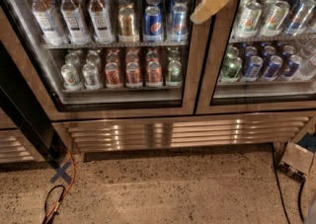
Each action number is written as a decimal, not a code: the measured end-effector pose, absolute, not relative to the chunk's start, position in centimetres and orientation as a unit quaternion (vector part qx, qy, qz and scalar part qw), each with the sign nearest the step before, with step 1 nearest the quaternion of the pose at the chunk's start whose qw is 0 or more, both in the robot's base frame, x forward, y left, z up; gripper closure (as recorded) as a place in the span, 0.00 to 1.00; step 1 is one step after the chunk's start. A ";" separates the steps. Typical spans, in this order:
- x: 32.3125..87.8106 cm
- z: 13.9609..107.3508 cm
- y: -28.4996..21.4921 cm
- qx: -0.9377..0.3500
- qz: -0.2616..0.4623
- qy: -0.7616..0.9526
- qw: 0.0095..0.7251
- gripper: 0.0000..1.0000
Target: Open left fridge door
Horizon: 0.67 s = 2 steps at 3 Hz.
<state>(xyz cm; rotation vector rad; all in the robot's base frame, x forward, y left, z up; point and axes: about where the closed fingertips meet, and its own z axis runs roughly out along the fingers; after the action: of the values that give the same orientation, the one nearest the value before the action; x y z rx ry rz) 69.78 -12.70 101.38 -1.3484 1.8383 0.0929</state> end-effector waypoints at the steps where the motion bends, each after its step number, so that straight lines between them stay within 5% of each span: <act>1: 69.8 101.3 -12.7 -0.542 0.041 0.730 0.415 0.00; 2: 69.8 100.9 -12.7 -0.549 0.046 0.726 0.411 0.00</act>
Offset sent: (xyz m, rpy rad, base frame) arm 0.0933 0.1167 0.0279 0.1544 0.0673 0.4946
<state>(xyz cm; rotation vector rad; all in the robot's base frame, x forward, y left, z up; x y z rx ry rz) 69.79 -12.72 100.90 -1.3819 1.8283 0.1165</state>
